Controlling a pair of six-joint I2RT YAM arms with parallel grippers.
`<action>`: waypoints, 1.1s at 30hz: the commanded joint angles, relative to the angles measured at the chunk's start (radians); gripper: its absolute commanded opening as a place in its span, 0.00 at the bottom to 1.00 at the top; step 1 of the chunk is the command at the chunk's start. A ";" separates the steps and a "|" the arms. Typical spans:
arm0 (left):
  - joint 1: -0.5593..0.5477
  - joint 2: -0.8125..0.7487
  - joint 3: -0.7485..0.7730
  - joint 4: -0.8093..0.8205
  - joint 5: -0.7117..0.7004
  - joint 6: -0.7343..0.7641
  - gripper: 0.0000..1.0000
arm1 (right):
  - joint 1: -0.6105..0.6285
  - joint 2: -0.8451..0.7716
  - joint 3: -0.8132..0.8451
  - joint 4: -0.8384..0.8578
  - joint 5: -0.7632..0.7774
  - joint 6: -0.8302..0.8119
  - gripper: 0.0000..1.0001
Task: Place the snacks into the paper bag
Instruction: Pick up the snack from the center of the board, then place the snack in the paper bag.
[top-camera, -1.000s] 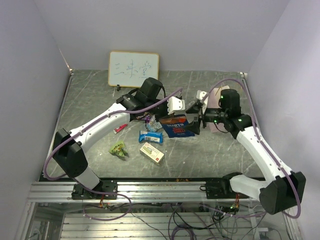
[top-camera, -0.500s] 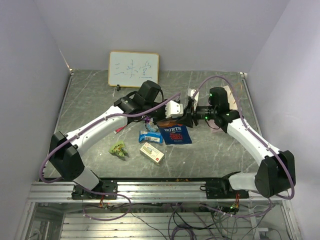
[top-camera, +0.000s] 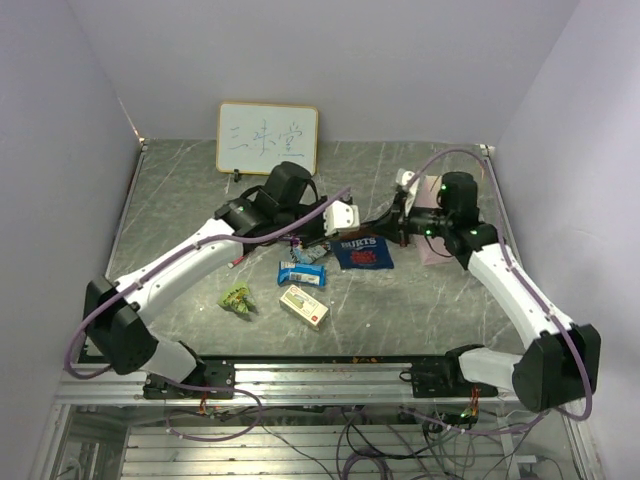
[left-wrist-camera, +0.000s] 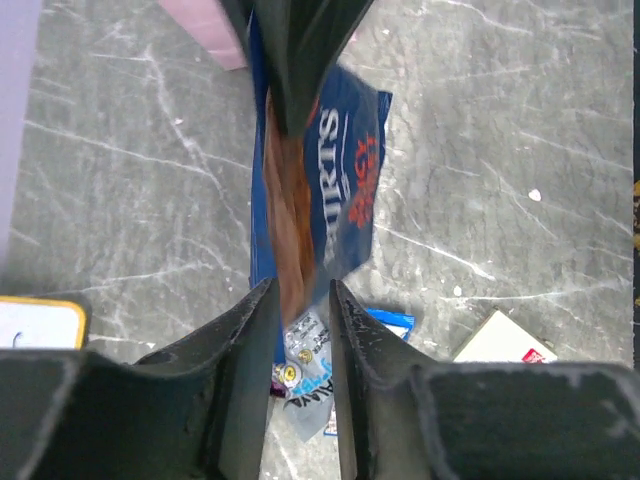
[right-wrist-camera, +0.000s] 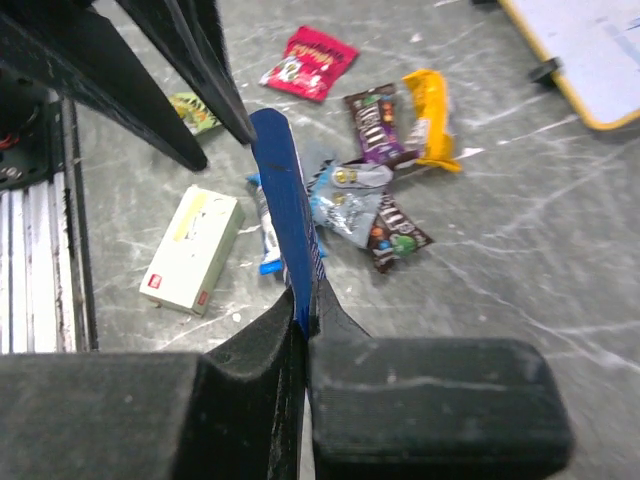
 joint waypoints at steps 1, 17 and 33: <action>0.063 -0.095 0.004 0.051 0.013 -0.060 0.43 | -0.071 -0.107 0.035 0.008 0.010 0.065 0.00; 0.266 -0.269 -0.026 0.077 -0.300 -0.240 1.00 | -0.214 -0.176 0.527 -0.141 0.763 0.260 0.00; 0.268 -0.368 -0.168 0.161 -0.335 -0.253 0.99 | -0.266 -0.173 0.442 -0.105 0.842 0.232 0.00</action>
